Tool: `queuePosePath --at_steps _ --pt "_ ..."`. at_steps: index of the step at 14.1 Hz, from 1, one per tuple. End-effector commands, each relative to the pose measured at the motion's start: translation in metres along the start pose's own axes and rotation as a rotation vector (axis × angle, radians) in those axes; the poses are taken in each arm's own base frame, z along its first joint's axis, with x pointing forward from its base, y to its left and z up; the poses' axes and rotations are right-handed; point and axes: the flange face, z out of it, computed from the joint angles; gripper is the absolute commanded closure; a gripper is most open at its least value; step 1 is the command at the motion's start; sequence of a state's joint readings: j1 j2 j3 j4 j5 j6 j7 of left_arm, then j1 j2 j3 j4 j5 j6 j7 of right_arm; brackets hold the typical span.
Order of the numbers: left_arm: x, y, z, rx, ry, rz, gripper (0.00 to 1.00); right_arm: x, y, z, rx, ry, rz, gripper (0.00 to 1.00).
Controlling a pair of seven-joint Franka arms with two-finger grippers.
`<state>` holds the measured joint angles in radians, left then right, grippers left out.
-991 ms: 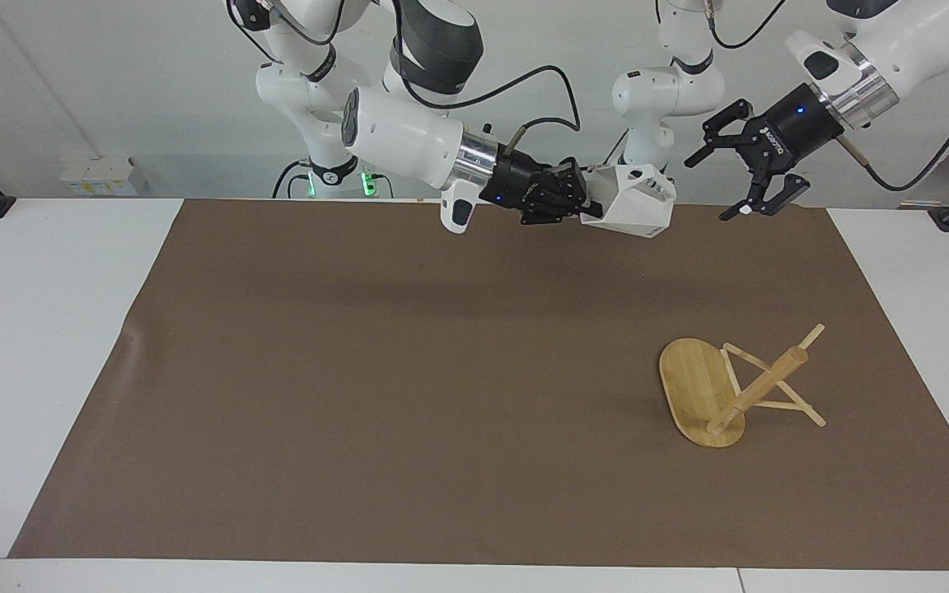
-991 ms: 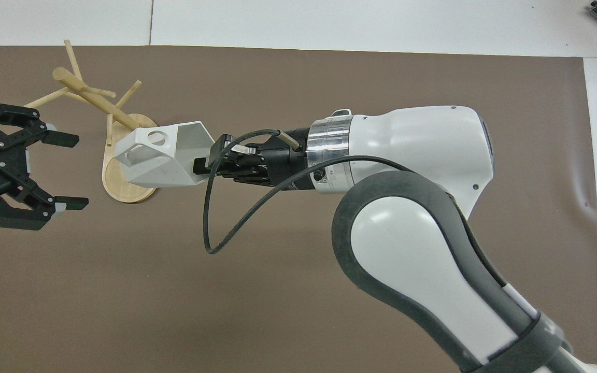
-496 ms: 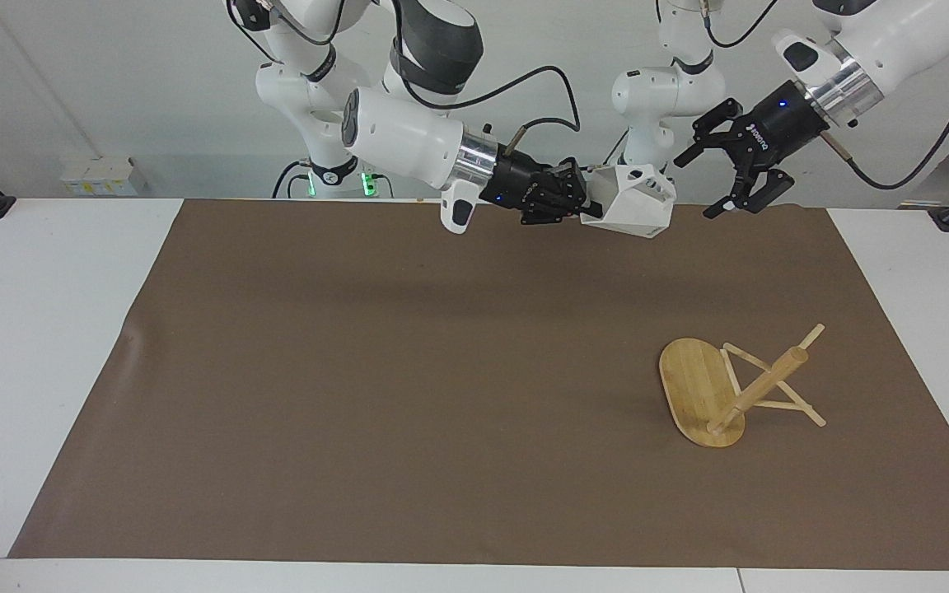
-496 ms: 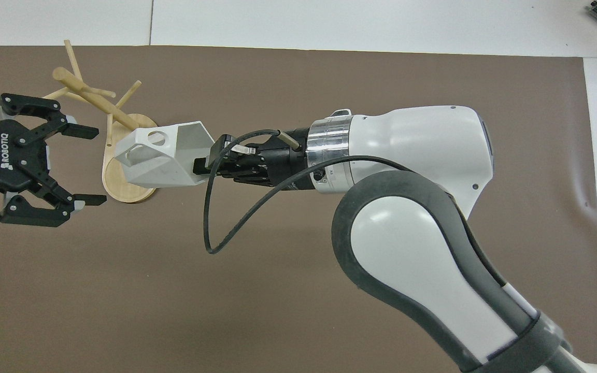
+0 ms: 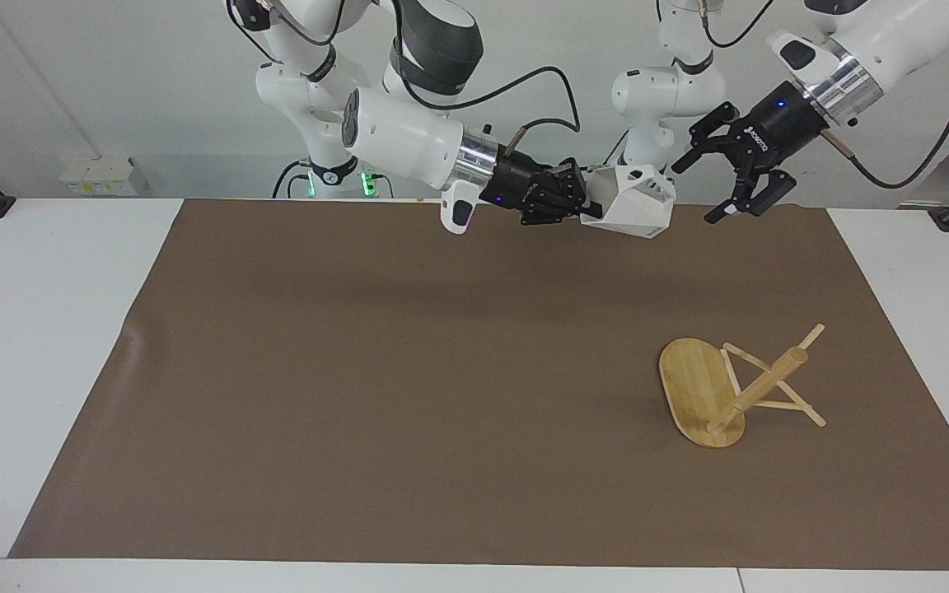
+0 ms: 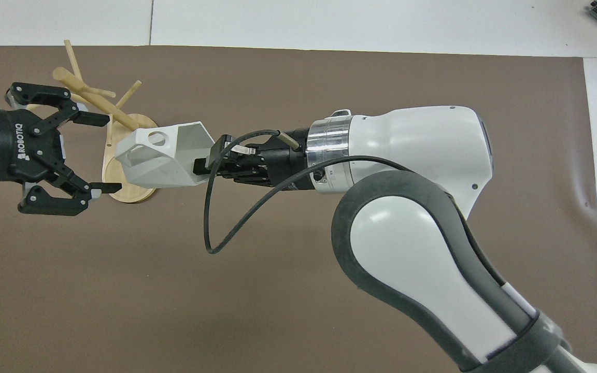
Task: Hang cup on rack
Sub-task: 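Close the left gripper on the white mug beside the right gripper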
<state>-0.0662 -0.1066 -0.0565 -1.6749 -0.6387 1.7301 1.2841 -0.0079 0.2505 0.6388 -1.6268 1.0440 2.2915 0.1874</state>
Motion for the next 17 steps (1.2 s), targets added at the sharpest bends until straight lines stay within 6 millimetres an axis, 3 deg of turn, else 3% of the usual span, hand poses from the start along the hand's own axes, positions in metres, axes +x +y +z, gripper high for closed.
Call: queuePosePath --at_steps 1,9,17 --pt "0.0 0.007 0.016 0.005 -0.01 -0.03 0.0 -0.001 0.0 0.001 0.009 -0.014 0.01 1.0" --pt "-0.027 0.004 0.049 -0.004 -0.031 -0.1 0.0 0.0 0.001 0.0 0.009 -0.014 0.012 1.0" --pt "-0.015 0.007 0.057 -0.021 0.006 -0.111 0.0 -0.002 0.002 0.002 0.004 -0.018 0.013 1.0"
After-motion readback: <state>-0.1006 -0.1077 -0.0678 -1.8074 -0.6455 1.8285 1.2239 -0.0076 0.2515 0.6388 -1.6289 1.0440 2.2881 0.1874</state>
